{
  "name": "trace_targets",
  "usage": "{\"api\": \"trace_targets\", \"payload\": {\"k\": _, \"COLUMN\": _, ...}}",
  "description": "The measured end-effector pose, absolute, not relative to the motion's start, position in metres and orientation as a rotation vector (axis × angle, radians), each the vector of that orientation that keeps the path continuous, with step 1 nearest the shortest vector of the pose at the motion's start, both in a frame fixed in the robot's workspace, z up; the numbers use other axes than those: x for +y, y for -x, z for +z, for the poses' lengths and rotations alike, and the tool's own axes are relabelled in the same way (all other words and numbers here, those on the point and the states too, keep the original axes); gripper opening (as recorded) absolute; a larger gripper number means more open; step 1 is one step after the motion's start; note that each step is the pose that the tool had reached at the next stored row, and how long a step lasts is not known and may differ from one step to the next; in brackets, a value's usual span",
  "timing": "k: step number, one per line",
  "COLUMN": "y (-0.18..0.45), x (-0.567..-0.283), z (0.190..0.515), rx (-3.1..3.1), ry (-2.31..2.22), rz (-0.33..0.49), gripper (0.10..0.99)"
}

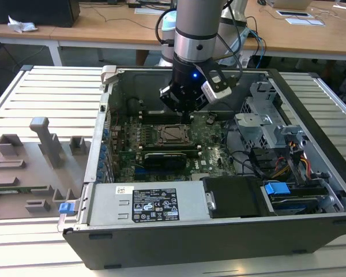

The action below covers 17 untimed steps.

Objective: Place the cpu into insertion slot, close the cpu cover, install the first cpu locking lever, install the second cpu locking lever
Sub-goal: 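Install the second cpu locking lever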

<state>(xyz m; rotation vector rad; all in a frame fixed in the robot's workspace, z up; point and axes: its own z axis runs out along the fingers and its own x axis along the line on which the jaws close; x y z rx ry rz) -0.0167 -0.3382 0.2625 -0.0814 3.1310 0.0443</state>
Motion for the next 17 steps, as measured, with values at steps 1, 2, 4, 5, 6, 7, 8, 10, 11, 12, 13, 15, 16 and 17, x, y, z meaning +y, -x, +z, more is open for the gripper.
{"api": "trace_targets", "payload": {"k": 1, "y": 0.017, "x": -0.338, "z": 0.262, "rx": 3.131, "ry": 0.081, "rz": 0.044, "gripper": 0.106}}
{"api": "trace_targets", "payload": {"k": 2, "y": 0.017, "x": -0.338, "z": 0.262, "rx": 3.131, "ry": 0.081, "rz": 0.044, "gripper": 0.106}}
{"api": "trace_targets", "payload": {"k": 4, "y": 0.017, "x": -0.343, "z": 0.262, "rx": 3.131, "ry": 0.081, "rz": 0.044, "gripper": 0.106}}
{"api": "trace_targets", "payload": {"k": 5, "y": 0.017, "x": -0.346, "z": 0.262, "rx": 3.131, "ry": 0.081, "rz": 0.044, "gripper": 0.106}}
{"api": "trace_targets", "payload": {"k": 6, "y": 0.017, "x": -0.351, "z": 0.262, "rx": 3.131, "ry": 0.081, "rz": 0.044, "gripper": 0.106}}
{"api": "trace_targets", "payload": {"k": 7, "y": 0.017, "x": -0.355, "z": 0.262, "rx": 3.131, "ry": 0.081, "rz": 0.045, "gripper": 0.106}}
{"api": "trace_targets", "payload": {"k": 8, "y": 0.017, "x": -0.359, "z": 0.262, "rx": 3.131, "ry": 0.081, "rz": 0.045, "gripper": 0.106}}
{"api": "trace_targets", "payload": {"k": 10, "y": 0.017, "x": -0.367, "z": 0.262, "rx": 3.131, "ry": 0.081, "rz": 0.045, "gripper": 0.106}}
{"api": "trace_targets", "payload": {"k": 11, "y": 0.017, "x": -0.370, "z": 0.262, "rx": 3.131, "ry": 0.081, "rz": 0.044, "gripper": 0.106}}
{"api": "trace_targets", "payload": {"k": 12, "y": 0.017, "x": -0.373, "z": 0.262, "rx": 3.131, "ry": 0.081, "rz": 0.044, "gripper": 0.106}}
{"api": "trace_targets", "payload": {"k": 13, "y": 0.017, "x": -0.374, "z": 0.262, "rx": 3.131, "ry": 0.081, "rz": 0.045, "gripper": 0.106}}
{"api": "trace_targets", "payload": {"k": 15, "y": 0.017, "x": -0.384, "z": 0.262, "rx": 3.131, "ry": 0.081, "rz": 0.044, "gripper": 0.106}}
{"api": "trace_targets", "payload": {"k": 16, "y": 0.017, "x": -0.389, "z": 0.262, "rx": 3.131, "ry": 0.081, "rz": 0.045, "gripper": 0.106}}
{"api": "trace_targets", "payload": {"k": 17, "y": 0.017, "x": -0.390, "z": 0.262, "rx": 3.131, "ry": 0.081, "rz": 0.047, "gripper": 0.106}}
